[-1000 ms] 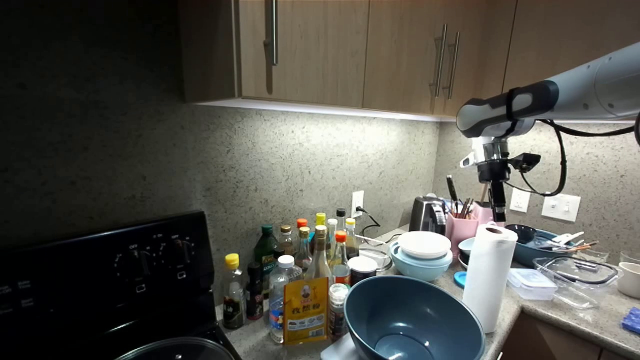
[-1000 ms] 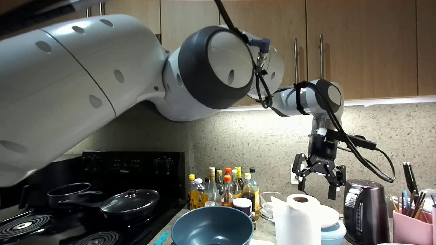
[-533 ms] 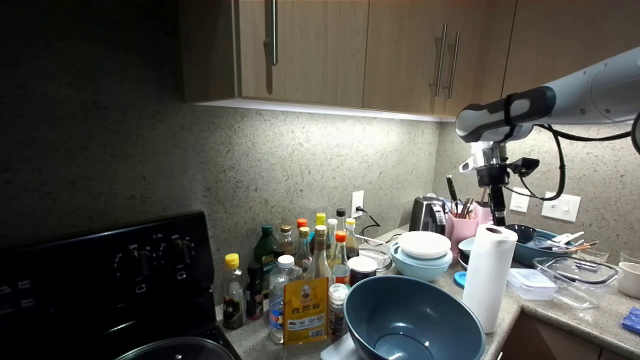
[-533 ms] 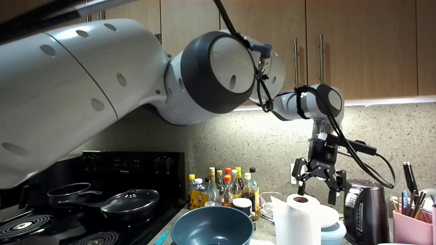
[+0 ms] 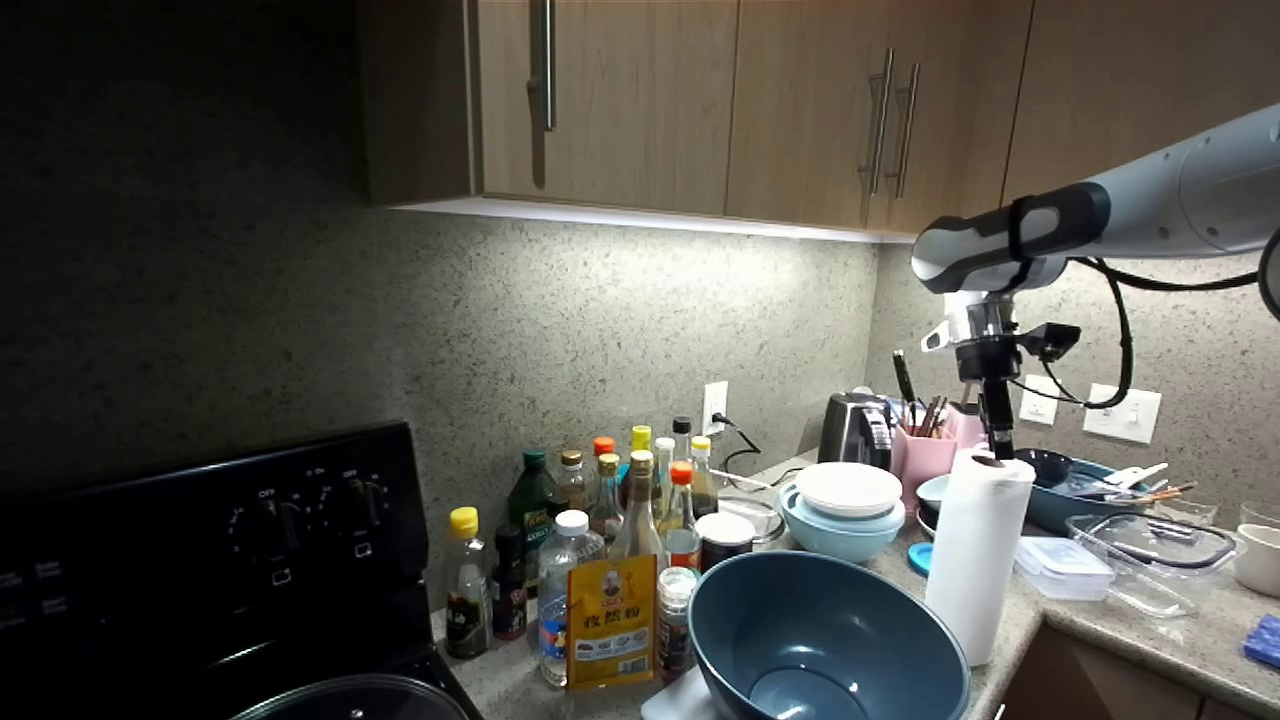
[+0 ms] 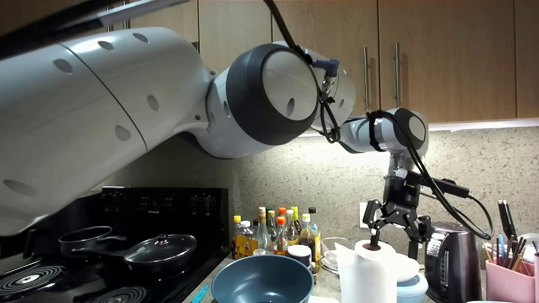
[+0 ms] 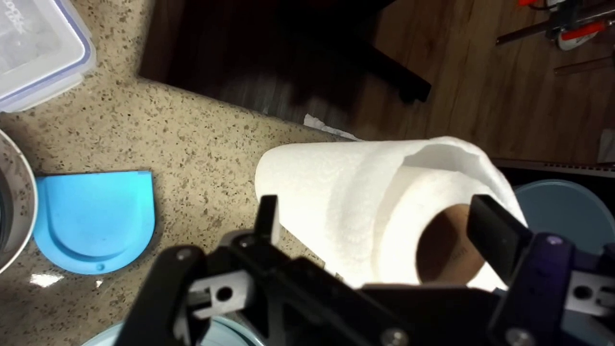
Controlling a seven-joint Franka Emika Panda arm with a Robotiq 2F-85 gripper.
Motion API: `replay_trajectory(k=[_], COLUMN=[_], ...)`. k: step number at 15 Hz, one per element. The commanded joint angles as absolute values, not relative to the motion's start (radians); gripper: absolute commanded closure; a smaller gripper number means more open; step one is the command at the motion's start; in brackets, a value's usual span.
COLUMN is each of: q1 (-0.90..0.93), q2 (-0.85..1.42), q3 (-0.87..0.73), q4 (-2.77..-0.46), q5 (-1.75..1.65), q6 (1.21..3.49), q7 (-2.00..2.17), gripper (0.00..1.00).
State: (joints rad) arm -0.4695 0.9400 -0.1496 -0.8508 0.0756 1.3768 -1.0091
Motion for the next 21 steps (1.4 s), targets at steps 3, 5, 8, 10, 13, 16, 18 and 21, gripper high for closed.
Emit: replay_trajectory(k=[3,5,8,10,13,16,18,21], q1=[-0.471,-0.469,-0.469,-0.469,-0.468,-0.467,-0.467,-0.467], q2=[0.985,1.004,1.030,1.044,1.058,1.040,1.040,1.040], q3=[-0.148,-0.149,-0.148,-0.149,-0.149,-0.149,-0.149,-0.149], q4=[-0.788,-0.763,-0.724,-0.701,-0.671,-0.702,-0.702,-0.702], q5=[0.071,0.067,0.066,0.065,0.066,0.074,0.074,0.074], q6=[1.344,1.331,1.305,1.288,1.267,1.286,1.286,1.286], q7=[-1.018,-1.020,-1.025,-1.025,-1.026,-1.010,-1.010,-1.010], gripper=[0.00,0.00,0.00,0.00,0.00,0.00,0.00,0.00])
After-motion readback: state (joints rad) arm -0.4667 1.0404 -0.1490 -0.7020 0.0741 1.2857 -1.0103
